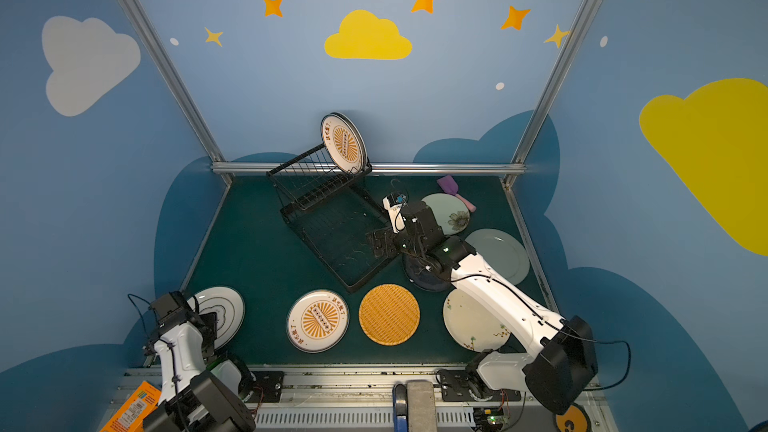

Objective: Load the plates into the dish rack

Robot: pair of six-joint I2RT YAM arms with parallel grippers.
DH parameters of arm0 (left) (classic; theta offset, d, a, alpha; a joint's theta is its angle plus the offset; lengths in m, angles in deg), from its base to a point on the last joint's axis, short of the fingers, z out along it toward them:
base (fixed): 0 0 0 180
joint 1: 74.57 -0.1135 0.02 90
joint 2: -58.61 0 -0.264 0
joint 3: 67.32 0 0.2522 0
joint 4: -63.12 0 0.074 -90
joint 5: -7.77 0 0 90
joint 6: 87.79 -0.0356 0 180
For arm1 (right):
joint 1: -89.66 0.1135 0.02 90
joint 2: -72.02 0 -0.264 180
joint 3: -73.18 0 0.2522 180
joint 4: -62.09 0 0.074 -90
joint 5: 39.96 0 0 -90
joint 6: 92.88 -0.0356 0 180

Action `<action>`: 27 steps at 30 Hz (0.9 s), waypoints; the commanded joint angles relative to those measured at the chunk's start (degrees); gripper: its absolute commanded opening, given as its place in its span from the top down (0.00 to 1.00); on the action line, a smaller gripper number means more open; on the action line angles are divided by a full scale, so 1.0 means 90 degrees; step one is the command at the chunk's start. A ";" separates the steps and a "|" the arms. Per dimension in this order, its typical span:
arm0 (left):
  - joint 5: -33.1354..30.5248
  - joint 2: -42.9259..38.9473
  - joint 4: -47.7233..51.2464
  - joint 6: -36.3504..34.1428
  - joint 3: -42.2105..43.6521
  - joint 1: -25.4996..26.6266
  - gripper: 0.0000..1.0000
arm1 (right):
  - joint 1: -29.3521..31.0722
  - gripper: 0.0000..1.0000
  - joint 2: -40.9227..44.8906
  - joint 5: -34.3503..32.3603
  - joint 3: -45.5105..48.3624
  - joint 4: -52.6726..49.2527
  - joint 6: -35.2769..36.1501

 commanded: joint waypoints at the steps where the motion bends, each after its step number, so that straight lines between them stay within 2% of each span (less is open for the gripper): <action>1: 0.1372 0.0171 -0.2366 0.0206 0.0811 0.0051 0.37 | -0.0053 0.07 0.0150 0.0072 0.0080 -0.0024 -0.0049; 7: 0.1040 -0.0467 -0.2399 0.0356 0.1146 0.0031 0.55 | -0.0097 0.07 0.0179 0.0156 0.0079 -0.0010 -0.0064; 10: 0.1021 -0.0683 -0.2466 0.0415 0.1293 0.0026 0.67 | -0.0112 0.07 0.0180 0.0191 0.0074 -0.0009 -0.0082; 14: 0.1062 -0.0647 -0.2724 0.0551 0.1455 0.0002 0.71 | -0.0141 0.07 0.0190 0.0259 0.0069 0.0008 -0.0113; 22: 0.1323 0.0144 -0.3418 0.0580 0.1446 -0.0023 0.79 | -0.0161 0.07 0.0197 0.0242 0.0047 -0.0023 -0.0124; 26: 0.1372 0.0407 -0.3594 0.0551 0.1371 -0.0026 0.89 | -0.0171 0.07 0.0170 0.0250 -0.0012 -0.0057 -0.0114; 27: 0.1583 0.0428 -0.3571 0.0533 0.1316 -0.0027 0.91 | -0.0173 0.07 0.0176 0.0241 -0.0021 -0.0057 -0.0121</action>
